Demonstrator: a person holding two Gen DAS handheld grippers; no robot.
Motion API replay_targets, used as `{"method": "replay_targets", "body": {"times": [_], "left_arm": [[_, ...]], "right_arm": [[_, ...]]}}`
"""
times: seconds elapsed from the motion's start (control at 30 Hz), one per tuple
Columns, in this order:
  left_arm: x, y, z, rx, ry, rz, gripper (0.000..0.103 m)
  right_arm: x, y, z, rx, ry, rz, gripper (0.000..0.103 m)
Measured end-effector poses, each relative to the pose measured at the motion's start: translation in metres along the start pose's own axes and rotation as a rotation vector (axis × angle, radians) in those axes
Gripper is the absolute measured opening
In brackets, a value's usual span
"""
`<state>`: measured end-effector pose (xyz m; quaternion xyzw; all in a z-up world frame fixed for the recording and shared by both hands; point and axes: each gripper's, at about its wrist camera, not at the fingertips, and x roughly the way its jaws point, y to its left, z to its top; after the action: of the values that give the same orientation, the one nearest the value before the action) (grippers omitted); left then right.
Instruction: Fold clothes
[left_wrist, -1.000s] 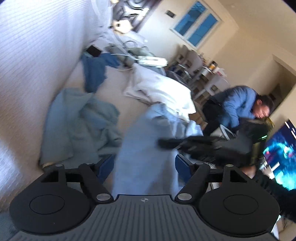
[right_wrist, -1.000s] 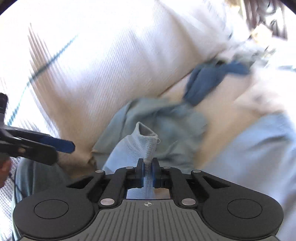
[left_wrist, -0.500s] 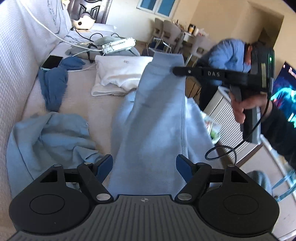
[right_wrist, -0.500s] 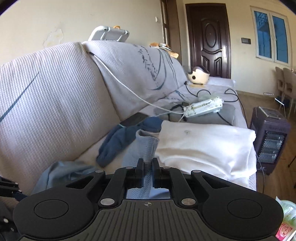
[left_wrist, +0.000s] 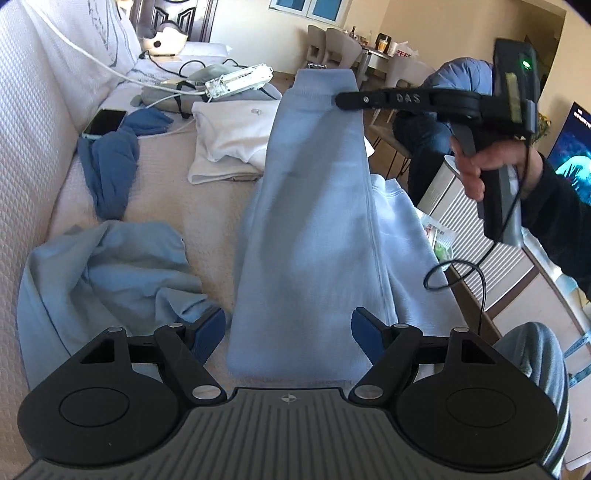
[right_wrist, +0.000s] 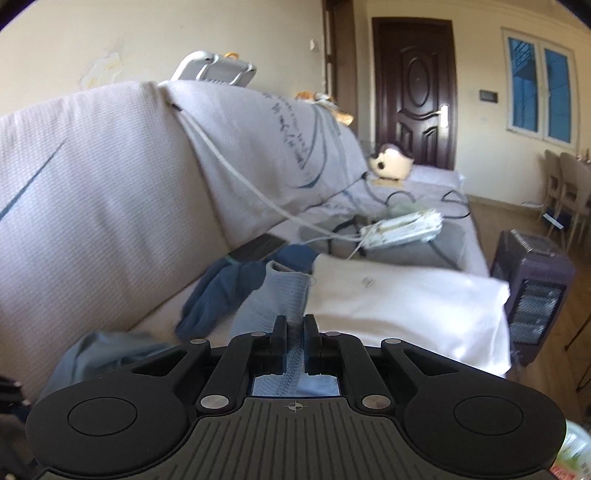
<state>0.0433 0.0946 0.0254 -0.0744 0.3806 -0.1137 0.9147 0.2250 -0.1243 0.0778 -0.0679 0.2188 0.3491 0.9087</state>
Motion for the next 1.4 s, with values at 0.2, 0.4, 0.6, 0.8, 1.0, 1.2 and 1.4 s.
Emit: {"method": "replay_targets", "body": {"times": [0.2, 0.4, 0.6, 0.8, 1.0, 1.2, 1.4], "left_arm": [[0.007, 0.004, -0.001, -0.015, 0.022, 0.024, 0.073], [0.011, 0.02, -0.015, -0.076, 0.082, 0.057, 0.073], [0.026, 0.04, -0.035, -0.224, 0.143, 0.046, 0.073], [0.05, 0.035, -0.042, -0.239, 0.178, 0.079, 0.073], [0.09, 0.026, -0.045, -0.203, 0.285, 0.104, 0.076], [0.094, 0.047, -0.053, -0.499, 0.253, -0.047, 0.076], [0.089, 0.064, -0.072, -0.753, 0.234, -0.115, 0.076]], "right_arm": [[0.035, -0.022, -0.01, 0.059, 0.09, -0.089, 0.036], [0.022, -0.024, -0.027, 0.007, 0.141, -0.134, 0.049], [-0.034, -0.008, -0.035, -0.176, 0.171, -0.087, 0.072], [-0.098, 0.019, -0.055, -0.397, 0.216, 0.027, 0.072], [-0.117, 0.092, -0.106, -0.668, 0.284, 0.143, 0.071], [-0.087, 0.148, -0.159, -0.938, 0.265, 0.164, 0.069], [-0.039, 0.161, -0.203, -1.089, 0.373, 0.118, 0.036]]}}
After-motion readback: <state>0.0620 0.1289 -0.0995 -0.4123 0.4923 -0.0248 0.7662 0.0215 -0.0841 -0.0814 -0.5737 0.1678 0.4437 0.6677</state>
